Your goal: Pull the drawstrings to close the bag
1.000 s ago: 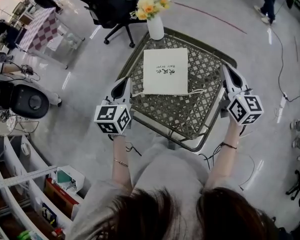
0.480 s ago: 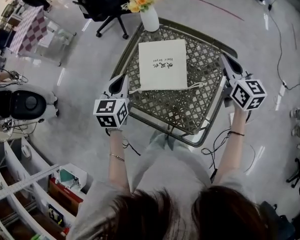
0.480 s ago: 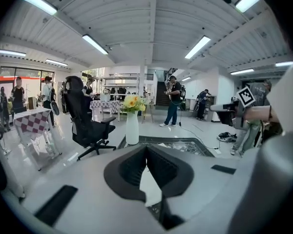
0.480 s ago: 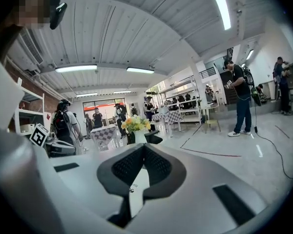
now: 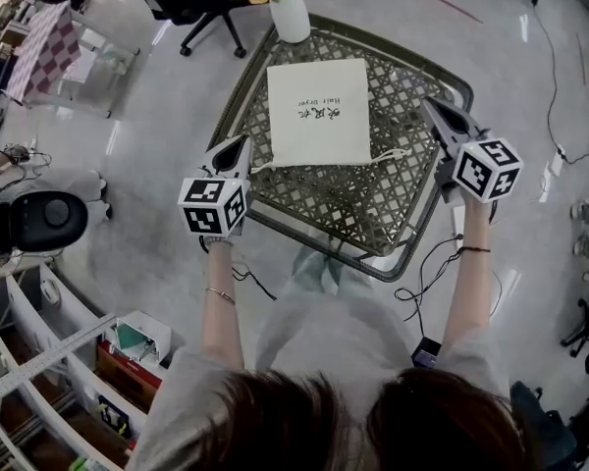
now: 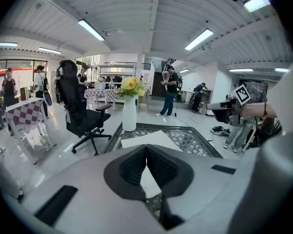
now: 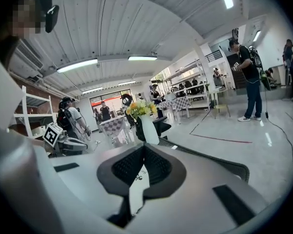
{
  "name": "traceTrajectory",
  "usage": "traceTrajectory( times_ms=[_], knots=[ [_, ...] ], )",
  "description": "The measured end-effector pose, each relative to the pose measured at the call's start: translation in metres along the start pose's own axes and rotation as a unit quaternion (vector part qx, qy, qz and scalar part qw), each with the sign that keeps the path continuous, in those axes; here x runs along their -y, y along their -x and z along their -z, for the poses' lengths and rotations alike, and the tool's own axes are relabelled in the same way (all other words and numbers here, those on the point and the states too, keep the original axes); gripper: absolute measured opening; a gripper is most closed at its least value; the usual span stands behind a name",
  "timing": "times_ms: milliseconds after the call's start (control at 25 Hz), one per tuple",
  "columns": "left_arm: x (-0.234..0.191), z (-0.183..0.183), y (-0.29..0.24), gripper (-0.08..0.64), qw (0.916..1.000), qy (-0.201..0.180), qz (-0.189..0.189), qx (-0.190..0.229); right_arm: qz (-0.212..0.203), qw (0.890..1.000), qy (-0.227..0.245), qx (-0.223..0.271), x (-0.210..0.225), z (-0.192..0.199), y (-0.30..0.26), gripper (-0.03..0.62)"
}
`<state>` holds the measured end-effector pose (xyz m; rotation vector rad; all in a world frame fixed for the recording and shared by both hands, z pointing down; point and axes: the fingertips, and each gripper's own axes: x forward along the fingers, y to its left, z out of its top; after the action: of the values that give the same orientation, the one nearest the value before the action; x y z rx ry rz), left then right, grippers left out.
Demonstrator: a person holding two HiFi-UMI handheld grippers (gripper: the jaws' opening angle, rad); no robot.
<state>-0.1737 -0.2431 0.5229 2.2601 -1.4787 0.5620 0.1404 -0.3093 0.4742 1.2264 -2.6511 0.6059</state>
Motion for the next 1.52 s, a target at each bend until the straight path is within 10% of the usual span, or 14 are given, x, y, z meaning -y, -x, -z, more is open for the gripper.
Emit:
traceTrajectory(
  times_ms=[720, 1520],
  knots=[
    [-0.016, 0.076, -0.034, 0.025, 0.9915, -0.040, 0.035, -0.119, -0.079, 0.986, 0.015, -0.143, -0.010, 0.107, -0.044, 0.021],
    [-0.004, 0.142, -0.053, 0.075, 0.9533, -0.151, 0.133, -0.225, -0.163, 0.923, 0.123, -0.327, -0.017, 0.204, -0.053, 0.110]
  ],
)
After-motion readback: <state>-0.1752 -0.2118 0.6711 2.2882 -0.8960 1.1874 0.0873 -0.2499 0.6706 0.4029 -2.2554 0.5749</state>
